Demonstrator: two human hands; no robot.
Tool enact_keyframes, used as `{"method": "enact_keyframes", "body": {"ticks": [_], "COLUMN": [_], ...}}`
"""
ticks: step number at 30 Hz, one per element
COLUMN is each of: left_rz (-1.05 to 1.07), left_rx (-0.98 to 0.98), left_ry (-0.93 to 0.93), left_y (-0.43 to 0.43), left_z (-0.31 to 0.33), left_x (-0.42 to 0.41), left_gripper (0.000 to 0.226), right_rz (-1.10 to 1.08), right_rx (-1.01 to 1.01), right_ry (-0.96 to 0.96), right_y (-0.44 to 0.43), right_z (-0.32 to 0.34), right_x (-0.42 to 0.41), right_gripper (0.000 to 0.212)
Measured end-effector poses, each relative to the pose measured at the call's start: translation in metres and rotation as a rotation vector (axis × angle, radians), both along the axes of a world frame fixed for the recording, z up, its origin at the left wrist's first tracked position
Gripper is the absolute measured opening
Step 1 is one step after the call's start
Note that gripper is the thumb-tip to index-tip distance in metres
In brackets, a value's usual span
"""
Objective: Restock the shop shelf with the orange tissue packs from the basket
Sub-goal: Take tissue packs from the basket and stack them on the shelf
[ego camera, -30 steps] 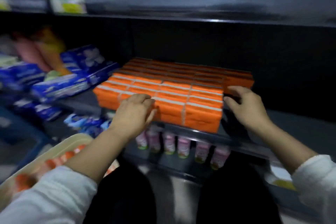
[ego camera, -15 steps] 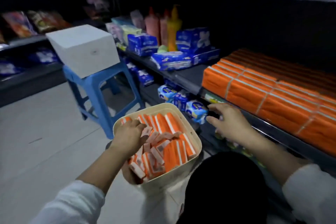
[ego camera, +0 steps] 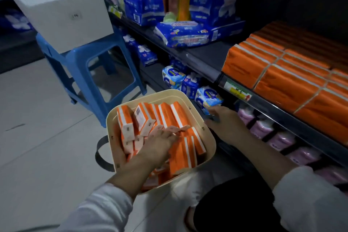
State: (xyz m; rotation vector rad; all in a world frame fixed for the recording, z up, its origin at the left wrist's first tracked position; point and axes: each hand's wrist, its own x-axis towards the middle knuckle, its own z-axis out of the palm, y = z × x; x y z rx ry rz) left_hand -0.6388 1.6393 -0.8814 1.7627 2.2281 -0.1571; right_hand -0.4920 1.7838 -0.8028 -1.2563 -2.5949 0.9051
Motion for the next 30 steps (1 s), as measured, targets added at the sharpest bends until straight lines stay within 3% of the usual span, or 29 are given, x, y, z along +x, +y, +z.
{"method": "enact_keyframes", "body": {"ticks": [8, 12, 15, 17, 20, 21, 23, 26, 29, 30], "left_rz": [-0.428, -0.457, -0.31, -0.163, 0.002, 0.031, 0.076, 0.095, 0.198, 0.244], "left_rx": [-0.115, -0.061, -0.062, -0.041, 0.169, 0.237, 0.339, 0.409, 0.394, 0.329], "left_ry": [0.212, 0.239, 0.085, -0.068, -0.42, -0.532, -0.689, -0.724, -0.647, -0.621], "left_y": [0.055, 0.05, 0.049, 0.05, 0.054, 0.057, 0.064, 0.073, 0.077, 0.078], "left_z": [-0.046, -0.055, -0.046, -0.029, 0.004, 0.016, 0.033, 0.038, 0.019, 0.008], "left_x": [0.007, -0.003, -0.012, -0.027, -0.045, -0.046, -0.042, -0.033, -0.028, -0.025], "left_gripper": [0.041, 0.025, 0.034, 0.041, 0.038, 0.038, 0.039, 0.05, 0.094, 0.099], "right_rz": [-0.09, -0.094, -0.059, -0.016, 0.118, 0.153, 0.154, 0.074, -0.094, -0.156], "right_rx": [-0.095, -0.127, -0.179, -0.268, -0.371, -0.365, -0.311, -0.213, -0.173, -0.164], "right_ry": [0.02, -0.007, -0.034, -0.038, -0.047, -0.049, -0.007, 0.063, 0.097, 0.103], "right_y": [0.037, 0.041, 0.04, 0.036, 0.026, 0.023, 0.02, 0.023, 0.031, 0.035], "right_z": [-0.018, -0.023, -0.026, -0.025, -0.02, -0.02, -0.017, -0.012, -0.007, -0.007], "right_x": [0.004, 0.005, 0.005, 0.004, 0.0, -0.001, -0.003, 0.0, 0.006, 0.008], "right_gripper": [0.041, 0.039, 0.036, 0.049, 0.076, 0.073, 0.04, 0.036, 0.037, 0.037]}}
